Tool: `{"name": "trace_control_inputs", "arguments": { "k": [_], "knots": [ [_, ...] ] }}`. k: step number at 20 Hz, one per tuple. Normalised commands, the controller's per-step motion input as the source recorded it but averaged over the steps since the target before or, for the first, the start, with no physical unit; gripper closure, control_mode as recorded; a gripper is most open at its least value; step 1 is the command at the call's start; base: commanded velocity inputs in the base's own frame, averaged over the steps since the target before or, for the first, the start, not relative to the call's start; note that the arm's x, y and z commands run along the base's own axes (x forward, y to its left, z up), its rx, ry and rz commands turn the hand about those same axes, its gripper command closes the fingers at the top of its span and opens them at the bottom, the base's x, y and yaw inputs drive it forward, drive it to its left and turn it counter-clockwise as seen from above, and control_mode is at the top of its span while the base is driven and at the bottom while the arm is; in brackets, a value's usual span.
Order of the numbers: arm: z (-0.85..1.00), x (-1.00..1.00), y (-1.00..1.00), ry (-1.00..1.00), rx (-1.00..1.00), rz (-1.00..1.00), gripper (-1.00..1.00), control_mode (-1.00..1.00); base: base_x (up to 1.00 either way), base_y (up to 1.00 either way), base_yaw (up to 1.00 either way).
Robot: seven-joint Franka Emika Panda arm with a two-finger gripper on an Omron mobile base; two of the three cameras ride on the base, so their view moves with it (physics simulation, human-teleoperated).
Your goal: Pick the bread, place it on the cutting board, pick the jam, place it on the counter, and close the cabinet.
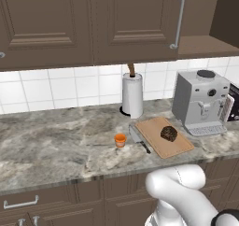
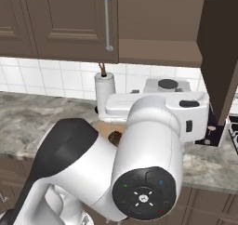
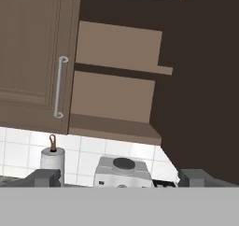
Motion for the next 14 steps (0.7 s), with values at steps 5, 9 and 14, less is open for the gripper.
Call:
{"name": "trace_control_inputs", "arguments": {
  "k": [5, 9, 14],
  "knots": [
    [0.0, -0.11, -0.26, 0.0, 0.0, 0.0, -1.0, -1.0, 0.0, 0.0, 0.0],
    [0.0, -0.16, -0.24, 0.0, 0.0, 0.0, -1.0, -1.0, 0.0, 0.0, 0.0],
    [0.0, -0.19, -0.27, 0.0, 0.0, 0.0, -1.0, -1.0, 0.0, 0.0, 0.0]
  ]
}}
